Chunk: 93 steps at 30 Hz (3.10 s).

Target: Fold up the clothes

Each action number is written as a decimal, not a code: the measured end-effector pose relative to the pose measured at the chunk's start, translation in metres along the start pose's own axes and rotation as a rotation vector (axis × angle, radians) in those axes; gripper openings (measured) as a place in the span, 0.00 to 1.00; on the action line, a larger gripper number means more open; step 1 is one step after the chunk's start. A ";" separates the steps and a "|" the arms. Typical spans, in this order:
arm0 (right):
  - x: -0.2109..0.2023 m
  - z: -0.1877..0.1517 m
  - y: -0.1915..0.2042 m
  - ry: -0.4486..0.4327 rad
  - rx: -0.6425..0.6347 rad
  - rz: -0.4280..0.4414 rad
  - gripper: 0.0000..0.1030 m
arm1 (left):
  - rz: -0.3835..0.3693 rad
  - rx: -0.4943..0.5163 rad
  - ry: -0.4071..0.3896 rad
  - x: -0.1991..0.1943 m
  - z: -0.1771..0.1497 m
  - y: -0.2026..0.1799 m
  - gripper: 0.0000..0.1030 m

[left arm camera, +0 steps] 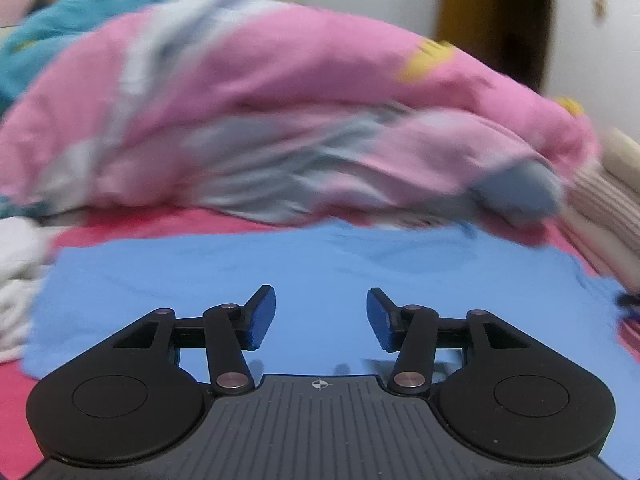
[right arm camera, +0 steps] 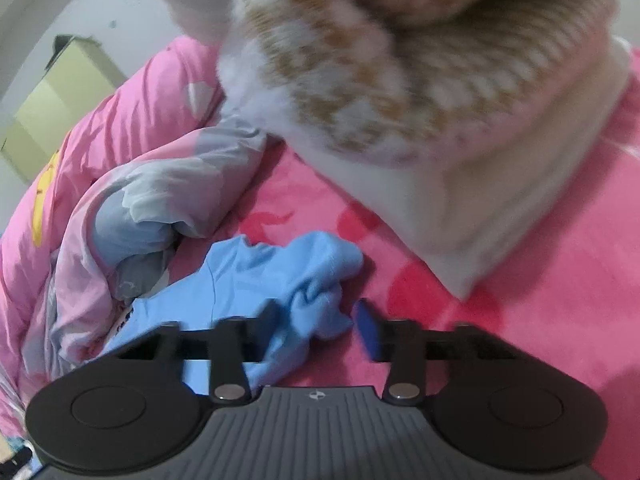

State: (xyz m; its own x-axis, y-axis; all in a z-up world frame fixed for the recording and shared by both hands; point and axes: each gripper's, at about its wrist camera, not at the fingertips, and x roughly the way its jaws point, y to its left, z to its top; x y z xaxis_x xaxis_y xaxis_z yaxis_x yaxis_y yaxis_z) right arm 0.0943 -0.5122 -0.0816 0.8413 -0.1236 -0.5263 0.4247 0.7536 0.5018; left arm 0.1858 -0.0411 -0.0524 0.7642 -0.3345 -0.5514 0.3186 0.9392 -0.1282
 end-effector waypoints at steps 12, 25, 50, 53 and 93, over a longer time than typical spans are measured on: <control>-0.004 -0.067 0.120 0.005 -0.888 0.239 0.14 | -0.112 0.020 0.140 0.056 -0.013 -0.064 0.49; -0.015 -0.050 0.104 0.061 -0.736 0.335 0.46 | -0.276 0.134 0.055 0.079 0.005 -0.125 0.49; 0.003 -0.084 0.116 0.221 -0.862 0.459 0.46 | -0.394 0.383 0.059 0.100 0.023 -0.193 0.49; 0.002 -0.094 0.121 0.221 -0.930 0.442 0.46 | -0.407 0.482 0.081 0.110 0.021 -0.210 0.49; 0.007 -0.089 0.115 0.244 -0.869 0.474 0.47 | -0.249 0.587 0.070 0.146 0.007 -0.201 0.24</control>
State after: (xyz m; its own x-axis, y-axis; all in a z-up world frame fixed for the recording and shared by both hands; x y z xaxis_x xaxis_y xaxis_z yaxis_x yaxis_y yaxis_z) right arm 0.1190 -0.3695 -0.0886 0.7272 0.3716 -0.5771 -0.4062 0.9107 0.0745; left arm 0.2366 -0.2795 -0.1015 0.5956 -0.5130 -0.6181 0.7511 0.6285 0.2021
